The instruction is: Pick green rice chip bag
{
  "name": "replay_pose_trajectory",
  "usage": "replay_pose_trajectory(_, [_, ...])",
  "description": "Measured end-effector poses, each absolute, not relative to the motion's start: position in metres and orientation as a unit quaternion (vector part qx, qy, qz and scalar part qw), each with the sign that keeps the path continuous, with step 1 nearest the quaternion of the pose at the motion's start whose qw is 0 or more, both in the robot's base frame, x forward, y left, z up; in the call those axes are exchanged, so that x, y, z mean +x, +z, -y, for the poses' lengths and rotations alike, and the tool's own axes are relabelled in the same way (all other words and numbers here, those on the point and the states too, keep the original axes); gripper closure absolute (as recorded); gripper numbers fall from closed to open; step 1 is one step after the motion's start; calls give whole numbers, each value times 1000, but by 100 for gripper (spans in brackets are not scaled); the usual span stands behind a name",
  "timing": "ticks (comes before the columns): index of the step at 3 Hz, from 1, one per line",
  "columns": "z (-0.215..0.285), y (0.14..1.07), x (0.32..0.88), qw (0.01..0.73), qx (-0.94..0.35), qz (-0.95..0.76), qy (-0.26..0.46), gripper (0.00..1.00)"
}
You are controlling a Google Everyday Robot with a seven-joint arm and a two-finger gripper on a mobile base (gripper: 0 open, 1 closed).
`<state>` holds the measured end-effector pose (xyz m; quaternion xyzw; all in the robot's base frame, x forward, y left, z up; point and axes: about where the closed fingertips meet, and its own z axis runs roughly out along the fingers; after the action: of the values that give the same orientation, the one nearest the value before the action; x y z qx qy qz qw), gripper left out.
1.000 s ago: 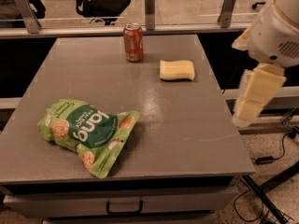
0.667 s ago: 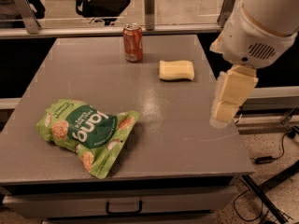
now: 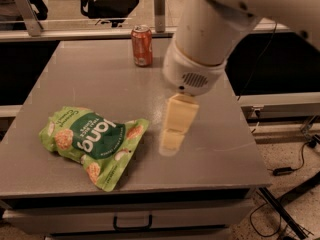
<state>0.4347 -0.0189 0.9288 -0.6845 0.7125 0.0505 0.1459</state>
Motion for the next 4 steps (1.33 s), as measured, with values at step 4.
replay_pose_trajectory(4, [-125,872,443,131,-706,-684,126,0])
